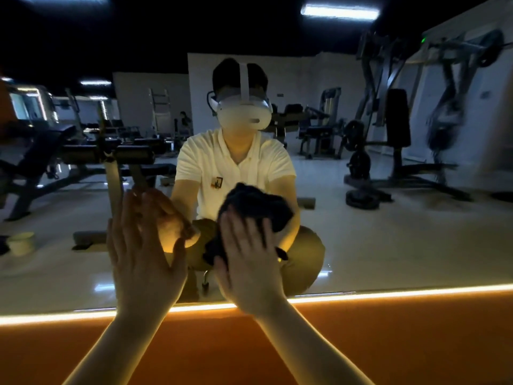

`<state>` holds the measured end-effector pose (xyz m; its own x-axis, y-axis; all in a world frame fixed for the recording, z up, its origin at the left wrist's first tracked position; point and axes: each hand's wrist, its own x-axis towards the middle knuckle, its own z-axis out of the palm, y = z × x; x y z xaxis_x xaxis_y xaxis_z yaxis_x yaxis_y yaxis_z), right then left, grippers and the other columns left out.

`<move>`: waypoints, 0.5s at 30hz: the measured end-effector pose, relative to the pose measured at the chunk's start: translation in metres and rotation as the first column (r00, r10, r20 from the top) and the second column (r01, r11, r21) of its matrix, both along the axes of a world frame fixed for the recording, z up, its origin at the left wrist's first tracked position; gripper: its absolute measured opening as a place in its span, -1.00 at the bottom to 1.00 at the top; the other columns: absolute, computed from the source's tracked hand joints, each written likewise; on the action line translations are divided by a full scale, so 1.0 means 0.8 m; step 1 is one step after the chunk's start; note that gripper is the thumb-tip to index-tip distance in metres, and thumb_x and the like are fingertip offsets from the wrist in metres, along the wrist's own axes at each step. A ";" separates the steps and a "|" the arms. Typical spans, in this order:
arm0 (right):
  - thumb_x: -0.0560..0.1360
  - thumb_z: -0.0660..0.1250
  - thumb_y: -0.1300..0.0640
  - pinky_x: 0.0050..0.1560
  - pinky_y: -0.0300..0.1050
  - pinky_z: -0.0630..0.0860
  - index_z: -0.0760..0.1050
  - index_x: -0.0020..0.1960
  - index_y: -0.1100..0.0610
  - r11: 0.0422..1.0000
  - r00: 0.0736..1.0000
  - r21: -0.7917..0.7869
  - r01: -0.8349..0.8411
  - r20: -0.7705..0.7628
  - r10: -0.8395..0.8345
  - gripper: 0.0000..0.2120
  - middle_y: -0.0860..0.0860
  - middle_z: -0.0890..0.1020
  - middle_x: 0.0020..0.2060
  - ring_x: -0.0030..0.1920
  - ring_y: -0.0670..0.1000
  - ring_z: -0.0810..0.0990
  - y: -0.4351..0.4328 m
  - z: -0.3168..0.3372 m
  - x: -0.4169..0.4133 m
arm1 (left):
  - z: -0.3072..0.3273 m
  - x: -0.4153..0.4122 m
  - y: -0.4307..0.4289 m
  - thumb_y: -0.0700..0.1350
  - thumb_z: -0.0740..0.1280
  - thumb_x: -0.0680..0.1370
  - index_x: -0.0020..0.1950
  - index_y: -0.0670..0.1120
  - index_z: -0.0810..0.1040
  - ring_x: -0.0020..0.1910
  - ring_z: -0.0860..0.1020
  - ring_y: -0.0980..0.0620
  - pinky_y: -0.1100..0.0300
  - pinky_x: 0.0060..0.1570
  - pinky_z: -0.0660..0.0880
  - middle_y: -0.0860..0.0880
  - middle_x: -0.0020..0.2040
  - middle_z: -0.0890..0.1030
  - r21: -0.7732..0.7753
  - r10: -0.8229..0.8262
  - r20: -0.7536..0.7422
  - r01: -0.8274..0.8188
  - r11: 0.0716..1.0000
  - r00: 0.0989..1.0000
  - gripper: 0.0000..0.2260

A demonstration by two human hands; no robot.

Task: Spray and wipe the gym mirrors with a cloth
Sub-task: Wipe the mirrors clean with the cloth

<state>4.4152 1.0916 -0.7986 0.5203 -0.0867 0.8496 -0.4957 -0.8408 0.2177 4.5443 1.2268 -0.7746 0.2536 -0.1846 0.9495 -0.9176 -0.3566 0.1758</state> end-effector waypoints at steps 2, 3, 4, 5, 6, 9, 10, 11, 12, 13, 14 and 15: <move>0.71 0.03 -0.10 0.64 0.14 -0.17 0.11 0.65 0.11 0.990 0.986 -0.128 -0.057 -0.163 0.036 -0.43 0.06 0.27 0.61 0.64 0.10 0.09 0.007 -0.010 0.003 | -0.003 0.004 0.006 0.09 0.22 0.63 0.67 -0.25 0.16 0.68 0.07 -0.25 -0.30 0.60 0.09 -0.27 0.68 0.09 0.001 -0.005 -0.030 0.005 1.000 1.000 -0.30; 0.72 0.02 -0.07 0.65 0.13 -0.14 0.17 0.64 0.10 0.981 0.974 -0.181 -0.073 -0.222 0.032 -0.46 0.04 0.34 0.58 0.62 0.09 0.16 0.006 -0.010 -0.001 | -0.003 0.004 0.006 0.11 0.20 0.64 0.67 -0.24 0.16 0.68 0.06 -0.24 -0.28 0.60 0.08 -0.26 0.68 0.09 0.007 -0.019 -0.016 0.019 1.000 1.000 -0.31; 0.72 0.02 -0.03 0.65 0.11 -0.11 0.20 0.63 0.10 0.972 0.964 -0.223 -0.080 -0.266 0.018 -0.48 0.03 0.37 0.56 0.59 0.09 0.20 0.000 -0.009 -0.008 | -0.004 0.001 0.002 0.13 0.19 0.65 0.67 -0.24 0.16 0.68 0.07 -0.24 -0.26 0.61 0.08 -0.27 0.68 0.10 0.015 -0.034 0.005 0.034 0.999 0.999 -0.30; 0.70 0.03 0.02 0.65 0.10 -0.10 0.21 0.63 0.10 0.964 0.959 -0.253 -0.081 -0.285 0.006 -0.49 0.03 0.37 0.55 0.58 0.09 0.21 -0.008 -0.006 -0.018 | -0.005 -0.004 -0.003 0.14 0.20 0.65 0.67 -0.24 0.17 0.67 0.08 -0.25 -0.23 0.62 0.07 -0.27 0.68 0.11 0.023 -0.051 0.026 0.050 0.998 0.998 -0.30; 0.69 0.05 0.06 0.65 0.10 -0.09 0.21 0.63 0.10 0.962 0.962 -0.262 -0.075 -0.274 0.001 -0.48 0.03 0.36 0.56 0.59 0.09 0.21 -0.020 -0.003 -0.030 | -0.007 -0.010 -0.011 0.12 0.23 0.65 0.66 -0.24 0.18 0.67 0.10 -0.26 -0.22 0.62 0.06 -0.28 0.68 0.12 0.029 -0.064 0.045 0.063 0.998 0.997 -0.30; 0.66 0.17 0.05 0.65 0.13 -0.05 0.24 0.63 0.09 0.983 0.993 -0.186 -0.015 -0.120 -0.008 -0.46 0.07 0.35 0.57 0.59 0.12 0.24 -0.061 0.005 -0.078 | -0.014 -0.025 -0.032 0.00 0.38 0.60 0.65 -0.25 0.21 0.67 0.10 -0.28 -0.33 0.59 0.12 -0.30 0.67 0.13 0.059 -0.082 0.092 0.076 0.995 0.992 -0.29; 0.66 0.20 0.03 0.64 0.15 0.00 0.23 0.63 0.09 0.989 0.998 -0.148 0.005 -0.065 -0.015 -0.44 0.08 0.34 0.58 0.58 0.13 0.27 -0.074 0.007 -0.096 | -0.016 -0.028 -0.037 -0.01 0.40 0.59 0.65 -0.24 0.20 0.67 0.10 -0.29 -0.37 0.56 0.14 -0.31 0.67 0.12 0.068 -0.090 0.104 0.083 0.994 0.991 -0.28; 0.66 0.21 0.01 0.63 0.16 0.06 0.21 0.63 0.09 0.995 1.000 -0.100 0.025 -0.012 -0.027 -0.44 0.10 0.33 0.58 0.56 0.15 0.30 -0.086 0.009 -0.116 | -0.017 -0.032 -0.042 -0.01 0.40 0.59 0.65 -0.23 0.19 0.67 0.09 -0.30 -0.39 0.54 0.16 -0.32 0.67 0.12 0.071 -0.099 0.111 0.091 0.993 0.989 -0.28; 0.67 0.18 0.00 0.61 0.18 0.11 0.18 0.63 0.10 0.998 0.998 -0.042 0.052 0.046 -0.050 -0.44 0.12 0.33 0.57 0.55 0.17 0.31 -0.100 0.011 -0.137 | -0.018 -0.035 -0.047 -0.02 0.39 0.59 0.64 -0.22 0.19 0.67 0.08 -0.31 -0.40 0.54 0.15 -0.32 0.67 0.11 0.070 -0.104 0.112 0.097 0.993 0.988 -0.29; 0.68 0.15 0.00 0.60 0.20 0.15 0.17 0.63 0.12 0.996 0.990 0.021 0.087 0.110 -0.089 -0.44 0.15 0.32 0.57 0.55 0.19 0.31 -0.114 0.012 -0.158 | -0.019 -0.038 -0.051 -0.02 0.39 0.58 0.64 -0.22 0.19 0.67 0.08 -0.32 -0.40 0.54 0.14 -0.33 0.67 0.11 0.066 -0.109 0.109 0.103 0.993 0.988 -0.29; 0.69 0.12 0.00 0.59 0.23 0.18 0.17 0.63 0.14 0.988 0.973 0.090 0.122 0.186 -0.137 -0.45 0.19 0.32 0.56 0.55 0.21 0.30 -0.127 0.011 -0.177 | -0.020 -0.041 -0.053 -0.02 0.39 0.58 0.64 -0.22 0.19 0.67 0.07 -0.33 -0.40 0.54 0.14 -0.34 0.66 0.10 0.064 -0.114 0.104 0.108 0.992 0.988 -0.29; 0.69 0.10 0.00 0.57 0.25 0.20 0.19 0.62 0.17 0.974 0.946 0.167 0.151 0.261 -0.191 -0.45 0.22 0.31 0.56 0.56 0.24 0.28 -0.137 0.009 -0.193 | -0.020 -0.043 -0.055 -0.01 0.38 0.58 0.64 -0.23 0.18 0.66 0.07 -0.34 -0.40 0.54 0.14 -0.35 0.66 0.10 0.062 -0.119 0.104 0.113 0.992 0.987 -0.28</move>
<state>4.2604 0.9819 -0.7915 0.2357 -0.2846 0.9292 -0.6581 -0.7503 -0.0629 4.5103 1.1826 -0.7905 0.1249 -0.2600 0.9575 -0.9658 -0.2529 0.0573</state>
